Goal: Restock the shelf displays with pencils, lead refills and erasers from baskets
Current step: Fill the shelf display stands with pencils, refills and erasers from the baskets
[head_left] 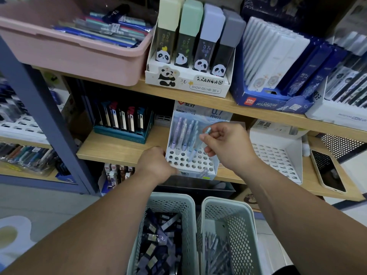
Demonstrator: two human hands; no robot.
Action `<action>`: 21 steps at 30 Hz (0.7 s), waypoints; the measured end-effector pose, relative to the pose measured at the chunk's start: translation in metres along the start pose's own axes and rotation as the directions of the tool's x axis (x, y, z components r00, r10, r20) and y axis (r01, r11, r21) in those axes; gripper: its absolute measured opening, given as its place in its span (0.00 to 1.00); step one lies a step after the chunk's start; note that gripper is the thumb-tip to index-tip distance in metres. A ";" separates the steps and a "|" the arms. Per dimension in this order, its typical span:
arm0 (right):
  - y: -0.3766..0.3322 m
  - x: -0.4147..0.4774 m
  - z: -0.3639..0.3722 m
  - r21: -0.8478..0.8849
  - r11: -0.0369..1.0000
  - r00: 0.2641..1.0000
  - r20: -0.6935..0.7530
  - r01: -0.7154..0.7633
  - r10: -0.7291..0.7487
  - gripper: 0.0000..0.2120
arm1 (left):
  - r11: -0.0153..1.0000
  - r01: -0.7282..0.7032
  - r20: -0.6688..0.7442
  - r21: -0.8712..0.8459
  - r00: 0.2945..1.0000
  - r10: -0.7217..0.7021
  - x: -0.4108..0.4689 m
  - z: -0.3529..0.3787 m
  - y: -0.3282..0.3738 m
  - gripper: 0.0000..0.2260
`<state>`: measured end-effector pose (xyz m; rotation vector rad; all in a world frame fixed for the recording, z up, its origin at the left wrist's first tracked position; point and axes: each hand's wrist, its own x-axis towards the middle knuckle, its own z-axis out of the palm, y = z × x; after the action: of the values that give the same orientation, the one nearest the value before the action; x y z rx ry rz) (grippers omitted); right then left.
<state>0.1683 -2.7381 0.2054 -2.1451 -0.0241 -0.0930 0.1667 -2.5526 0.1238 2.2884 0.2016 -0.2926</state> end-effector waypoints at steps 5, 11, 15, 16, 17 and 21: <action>0.000 0.002 0.002 -0.093 0.996 0.998 0.061 0.005 0.001 0.04 | 1.000 -0.020 -0.020 0.021 1.000 0.021 0.000 0.000 -0.001 0.19; 0.012 0.001 0.014 -0.026 0.996 0.996 0.039 -0.084 0.085 0.08 | 0.999 -0.030 -0.043 0.017 0.999 0.031 0.000 0.001 -0.001 0.17; 0.011 0.002 0.024 -0.014 0.995 0.994 0.052 -0.098 0.099 0.11 | 1.000 -0.026 -0.045 0.008 0.999 0.027 0.003 0.002 -0.002 0.17; 0.011 0.003 0.026 -0.009 0.995 0.993 0.051 -0.102 0.102 0.11 | 1.000 -0.025 -0.047 0.009 0.999 0.025 0.003 0.002 -0.002 0.17; 0.011 0.004 0.028 -0.007 0.994 0.993 0.048 -0.105 0.105 0.12 | 1.000 -0.024 -0.049 0.013 0.998 0.024 0.003 0.003 -0.002 0.17; 0.011 0.006 0.029 -0.009 0.993 0.992 0.039 -0.119 0.119 0.12 | 0.999 -0.022 -0.071 0.032 0.997 0.024 0.005 0.006 -0.001 0.17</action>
<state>0.1771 -2.7199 0.1809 -2.1493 0.0812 0.0182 0.1700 -2.5565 0.1177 2.3321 0.2080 -0.2040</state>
